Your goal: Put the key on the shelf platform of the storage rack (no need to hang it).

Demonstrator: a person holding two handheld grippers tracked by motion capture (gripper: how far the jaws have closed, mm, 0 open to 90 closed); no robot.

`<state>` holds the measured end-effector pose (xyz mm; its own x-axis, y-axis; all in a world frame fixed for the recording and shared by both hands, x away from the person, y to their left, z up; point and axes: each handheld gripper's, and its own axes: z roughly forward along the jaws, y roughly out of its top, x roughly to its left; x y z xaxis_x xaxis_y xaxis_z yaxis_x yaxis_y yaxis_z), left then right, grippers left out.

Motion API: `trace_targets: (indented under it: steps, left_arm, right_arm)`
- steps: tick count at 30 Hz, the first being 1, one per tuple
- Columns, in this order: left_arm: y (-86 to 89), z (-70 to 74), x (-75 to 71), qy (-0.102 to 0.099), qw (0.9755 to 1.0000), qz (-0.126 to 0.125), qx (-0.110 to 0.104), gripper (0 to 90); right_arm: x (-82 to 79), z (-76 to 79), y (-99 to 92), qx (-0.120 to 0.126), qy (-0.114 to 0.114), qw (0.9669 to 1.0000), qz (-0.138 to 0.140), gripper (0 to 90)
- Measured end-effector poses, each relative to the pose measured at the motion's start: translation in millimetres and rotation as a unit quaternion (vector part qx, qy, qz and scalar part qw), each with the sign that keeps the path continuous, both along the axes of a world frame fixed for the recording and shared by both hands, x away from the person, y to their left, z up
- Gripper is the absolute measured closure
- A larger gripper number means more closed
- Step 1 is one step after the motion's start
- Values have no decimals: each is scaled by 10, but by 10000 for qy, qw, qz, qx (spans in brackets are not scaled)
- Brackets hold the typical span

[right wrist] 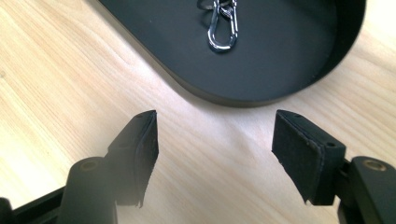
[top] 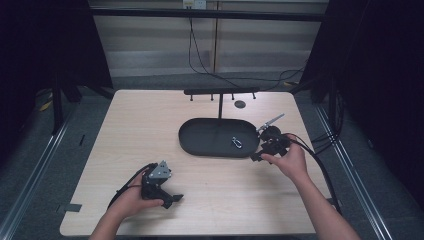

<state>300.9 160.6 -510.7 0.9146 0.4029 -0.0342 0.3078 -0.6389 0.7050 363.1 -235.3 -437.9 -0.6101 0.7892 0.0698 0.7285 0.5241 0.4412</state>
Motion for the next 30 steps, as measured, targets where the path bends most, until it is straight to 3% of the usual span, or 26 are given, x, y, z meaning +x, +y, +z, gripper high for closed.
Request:
trace_targets:
  steps: [16, 30]
  left_arm:
    - [-1, 0, -1, 0, 10000, 6, -4, 0]
    - [-1, 0, 0, -4, 10000, 0, -1, 0]
  right_arm:
    - [-183, -12, -200, 126, -29, 9999, -34, 306]
    - [-367, -146, -325, 80, 53, 10000, -6, 279]
